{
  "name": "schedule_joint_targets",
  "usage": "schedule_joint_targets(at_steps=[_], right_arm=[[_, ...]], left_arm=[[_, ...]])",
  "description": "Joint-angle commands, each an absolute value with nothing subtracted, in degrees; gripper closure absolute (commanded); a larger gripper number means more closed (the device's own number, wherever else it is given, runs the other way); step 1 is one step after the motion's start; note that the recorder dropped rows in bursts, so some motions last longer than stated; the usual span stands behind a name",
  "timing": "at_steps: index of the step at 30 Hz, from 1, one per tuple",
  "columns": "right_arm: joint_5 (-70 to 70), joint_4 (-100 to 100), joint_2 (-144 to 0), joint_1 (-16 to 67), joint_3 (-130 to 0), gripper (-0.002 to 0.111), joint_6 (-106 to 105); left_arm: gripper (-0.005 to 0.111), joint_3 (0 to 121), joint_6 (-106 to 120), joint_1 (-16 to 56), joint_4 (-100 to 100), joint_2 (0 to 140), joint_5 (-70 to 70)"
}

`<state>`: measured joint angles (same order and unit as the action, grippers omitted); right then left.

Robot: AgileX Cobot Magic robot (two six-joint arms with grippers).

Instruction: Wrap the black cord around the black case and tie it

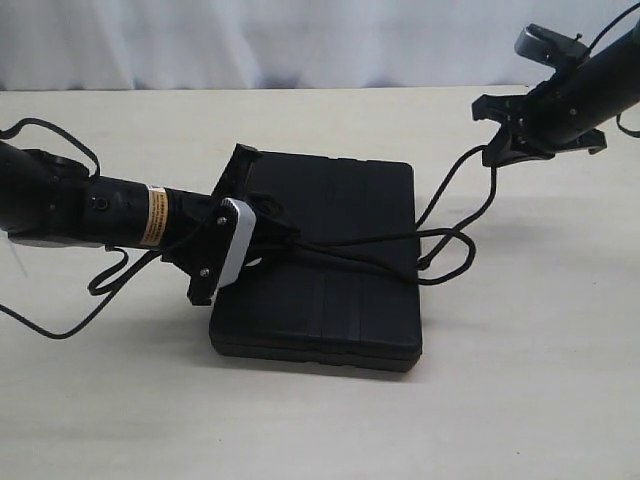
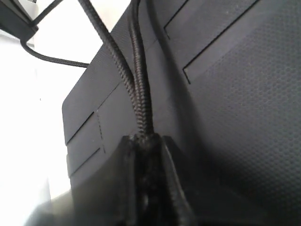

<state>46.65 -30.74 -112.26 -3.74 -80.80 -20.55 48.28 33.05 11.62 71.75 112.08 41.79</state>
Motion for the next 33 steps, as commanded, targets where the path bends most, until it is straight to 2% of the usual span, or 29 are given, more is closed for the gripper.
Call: schedule_joint_targets(at_steps=[1, 6, 18, 27, 29, 33], right_arm=[[52.1, -34.8, -112.1, -3.9, -81.3, 0.104, -25.6], [58.3, -37.4, -112.1, -2.1, -81.2, 0.104, -30.6], [58.7, -37.2, -110.2, 6.9, -80.3, 0.104, -39.4], [63.8, -28.4, -106.9, 8.2, -80.3, 0.103, -42.7], [63.9, -27.6, -106.9, 8.2, -80.3, 0.097, -42.1], [63.7, -27.6, -106.9, 8.2, -80.3, 0.074, -42.1]], left_arm=[[0.107, 48.2, 33.0, 11.8, 69.2, 111.9, 42.0], [0.107, 48.2, 32.6, 11.8, 64.7, 111.9, 42.8], [0.107, 48.2, 28.2, 11.8, 60.4, 111.9, 42.5], [0.107, 48.2, 27.9, 11.8, 59.1, 111.9, 42.4], [0.107, 48.2, 27.9, 11.8, 59.1, 111.9, 42.4], [0.107, 48.2, 27.6, 11.8, 59.1, 111.9, 42.4]])
